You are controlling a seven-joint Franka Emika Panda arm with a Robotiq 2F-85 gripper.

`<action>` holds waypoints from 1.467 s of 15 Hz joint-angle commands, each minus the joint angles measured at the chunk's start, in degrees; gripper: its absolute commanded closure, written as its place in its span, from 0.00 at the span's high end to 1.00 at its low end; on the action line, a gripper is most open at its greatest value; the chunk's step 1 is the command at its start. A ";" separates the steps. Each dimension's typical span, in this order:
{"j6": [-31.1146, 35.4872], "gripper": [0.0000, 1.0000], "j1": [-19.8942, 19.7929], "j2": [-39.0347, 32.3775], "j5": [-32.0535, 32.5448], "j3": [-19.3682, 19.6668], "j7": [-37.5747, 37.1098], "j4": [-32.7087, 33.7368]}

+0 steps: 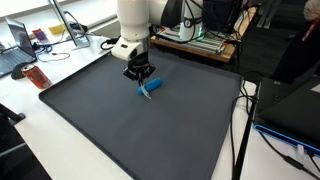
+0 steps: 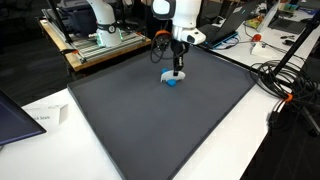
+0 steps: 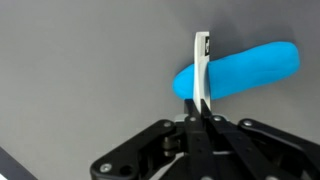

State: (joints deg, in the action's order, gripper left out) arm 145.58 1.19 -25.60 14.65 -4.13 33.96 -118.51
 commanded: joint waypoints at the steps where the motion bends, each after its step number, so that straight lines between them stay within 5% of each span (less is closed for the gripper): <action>1: 2.56 0.01 1.72 0.51 5.06 2.29 -6.17 -2.62; 12: 2.79 0.01 4.66 3.14 13.19 4.86 -17.81 -4.68; 22: 4.38 0.01 3.88 4.02 14.00 5.59 -18.52 -5.46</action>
State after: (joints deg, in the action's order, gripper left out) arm 148.86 5.34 -23.26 27.70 1.50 15.85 -121.96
